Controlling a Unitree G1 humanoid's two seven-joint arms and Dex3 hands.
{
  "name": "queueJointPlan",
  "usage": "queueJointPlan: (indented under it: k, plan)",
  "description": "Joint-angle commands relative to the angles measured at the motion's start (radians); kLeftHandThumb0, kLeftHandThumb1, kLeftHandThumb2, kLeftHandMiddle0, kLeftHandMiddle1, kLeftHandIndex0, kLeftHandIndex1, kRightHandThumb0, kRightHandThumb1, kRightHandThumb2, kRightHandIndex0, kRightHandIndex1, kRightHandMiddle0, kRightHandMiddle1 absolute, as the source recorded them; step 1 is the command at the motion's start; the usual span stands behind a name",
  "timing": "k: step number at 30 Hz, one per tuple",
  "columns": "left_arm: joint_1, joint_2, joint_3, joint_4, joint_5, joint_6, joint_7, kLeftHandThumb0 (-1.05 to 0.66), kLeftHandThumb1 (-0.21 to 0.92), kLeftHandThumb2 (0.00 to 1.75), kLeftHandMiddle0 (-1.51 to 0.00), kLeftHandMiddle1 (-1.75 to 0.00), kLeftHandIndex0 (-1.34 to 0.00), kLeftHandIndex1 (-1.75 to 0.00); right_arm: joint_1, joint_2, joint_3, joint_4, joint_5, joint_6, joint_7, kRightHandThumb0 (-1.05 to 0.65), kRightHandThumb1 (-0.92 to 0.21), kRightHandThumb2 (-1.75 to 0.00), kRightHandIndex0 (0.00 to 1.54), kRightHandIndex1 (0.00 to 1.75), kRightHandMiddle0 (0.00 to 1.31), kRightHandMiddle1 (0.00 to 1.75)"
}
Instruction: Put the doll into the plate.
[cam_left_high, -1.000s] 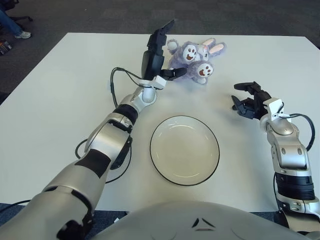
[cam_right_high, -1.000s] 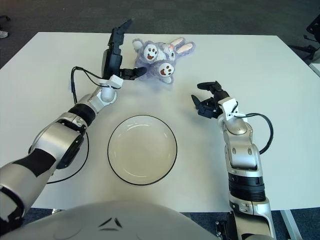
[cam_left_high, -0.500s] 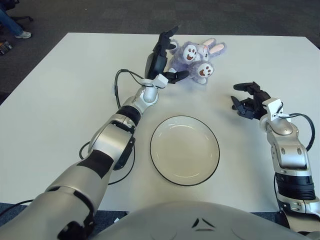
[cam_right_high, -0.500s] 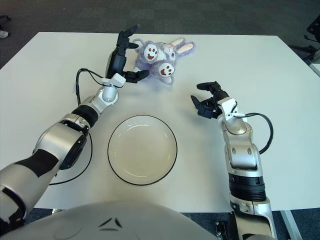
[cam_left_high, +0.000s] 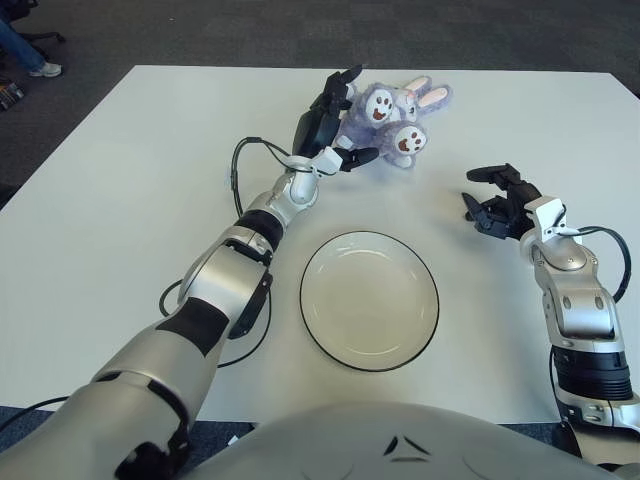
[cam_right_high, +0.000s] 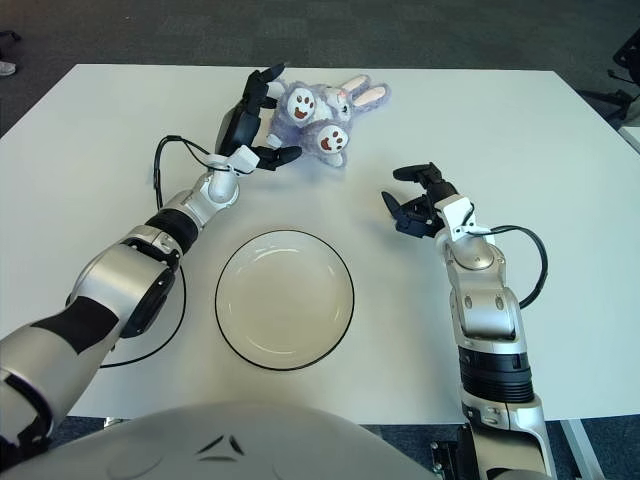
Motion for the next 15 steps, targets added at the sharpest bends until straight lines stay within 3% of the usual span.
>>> queueJointPlan:
  k: [1, 8, 15]
  plan:
    - [-0.037, -0.004, -0.021, 0.016, 0.025, 0.028, -0.007, -0.80, 0.50, 0.70, -0.25, -0.93, 0.00, -0.72, 0.013, -0.015, 0.004, 0.005, -0.010, -0.016, 0.000, -0.53, -0.65, -0.84, 0.46, 1.44, 0.00, 1.20]
    - [-0.055, -0.008, -0.042, 0.039, 0.040, 0.036, -0.017, -0.75, 0.48, 0.70, -0.19, -0.95, 0.00, -0.76, 0.018, -0.017, 0.010, 0.001, -0.017, -0.013, -0.005, -0.54, -0.66, -0.84, 0.48, 1.43, 0.00, 1.11]
    - [-0.068, -0.005, -0.062, 0.050, 0.057, 0.041, -0.017, -0.64, 0.36, 0.84, -0.11, -0.95, 0.00, -0.80, 0.019, -0.005, -0.002, 0.004, 0.007, -0.013, -0.003, -0.55, -0.67, -0.82, 0.53, 1.52, 0.00, 1.07]
